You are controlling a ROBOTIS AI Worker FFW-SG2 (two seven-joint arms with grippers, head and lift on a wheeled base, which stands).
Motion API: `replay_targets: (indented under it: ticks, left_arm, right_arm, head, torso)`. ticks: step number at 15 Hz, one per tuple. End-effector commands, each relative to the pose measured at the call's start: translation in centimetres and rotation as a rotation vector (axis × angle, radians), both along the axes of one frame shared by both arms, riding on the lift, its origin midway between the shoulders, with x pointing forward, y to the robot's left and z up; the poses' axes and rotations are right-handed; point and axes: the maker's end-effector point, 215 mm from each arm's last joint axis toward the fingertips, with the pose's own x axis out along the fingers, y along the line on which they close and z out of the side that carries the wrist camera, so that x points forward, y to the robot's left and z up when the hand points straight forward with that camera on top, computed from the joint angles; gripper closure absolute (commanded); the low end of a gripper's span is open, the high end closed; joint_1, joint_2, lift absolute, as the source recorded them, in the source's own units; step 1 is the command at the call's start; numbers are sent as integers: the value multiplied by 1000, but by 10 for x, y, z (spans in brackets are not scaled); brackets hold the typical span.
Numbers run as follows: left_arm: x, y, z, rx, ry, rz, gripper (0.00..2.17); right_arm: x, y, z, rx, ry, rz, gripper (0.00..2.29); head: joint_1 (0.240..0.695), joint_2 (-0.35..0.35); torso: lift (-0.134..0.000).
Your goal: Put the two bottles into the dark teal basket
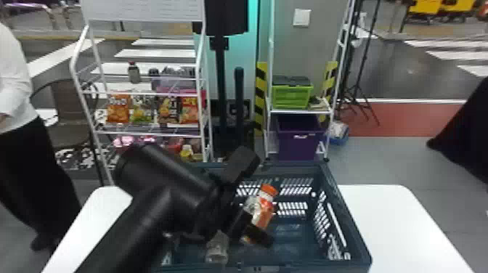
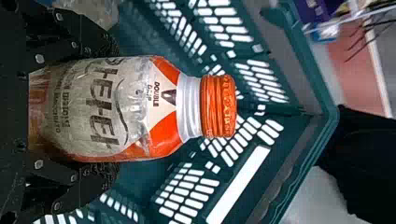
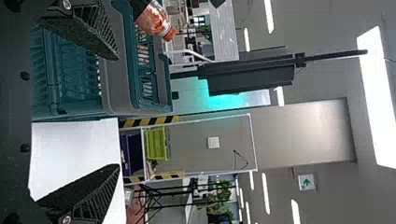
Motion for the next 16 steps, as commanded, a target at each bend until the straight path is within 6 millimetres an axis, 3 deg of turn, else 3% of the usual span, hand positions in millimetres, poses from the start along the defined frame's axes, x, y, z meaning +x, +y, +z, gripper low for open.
replay_targets:
  ticks: [1, 4, 6, 7, 8, 9, 10, 12, 16]
  left_arm:
    - [11, -2, -17, 48, 71, 18, 2135]
    - [27, -11, -35, 69, 75, -5, 2132]
    - [30, 1, -47, 104, 86, 9, 2108]
    - [30, 2, -47, 108, 84, 10, 1895]
    - [29, 0, -47, 103, 83, 7, 1224]
    - [30, 0, -44, 100, 78, 5, 265]
    - [30, 3, -46, 103, 77, 11, -2]
    - [37, 9, -37, 82, 47, 36, -2]
    - [57, 32, 9, -52, -58, 149, 2]
  right_arm:
    - [-9, -1, 5, -10, -24, 0, 60]
    - [-14, -3, 7, -15, -34, -5, 60]
    - [-13, -3, 7, -16, -37, -5, 60]
    - [-12, -3, 6, -15, -37, -4, 60]
    - [-12, -3, 5, -14, -37, -5, 60]
    - [-10, -3, 5, -13, -37, -5, 60]
    - [-9, -3, 3, -12, -34, -4, 63]
    - [-7, -3, 4, -11, -37, -4, 60]
    - [-3, -1, 2, -9, -27, 2, 63]
  head:
    - [499, 0]
    - [499, 0]
    - [499, 0]
    - [499, 0]
    - [499, 0]
    - [499, 0]
    - [499, 0]
    - [499, 0]
    - [499, 0]
  torso:
    - [0]
    - [0]
    - [0]
    - [0]
    - [0]
    - [0]
    - [0]
    - [0]
    - [0]
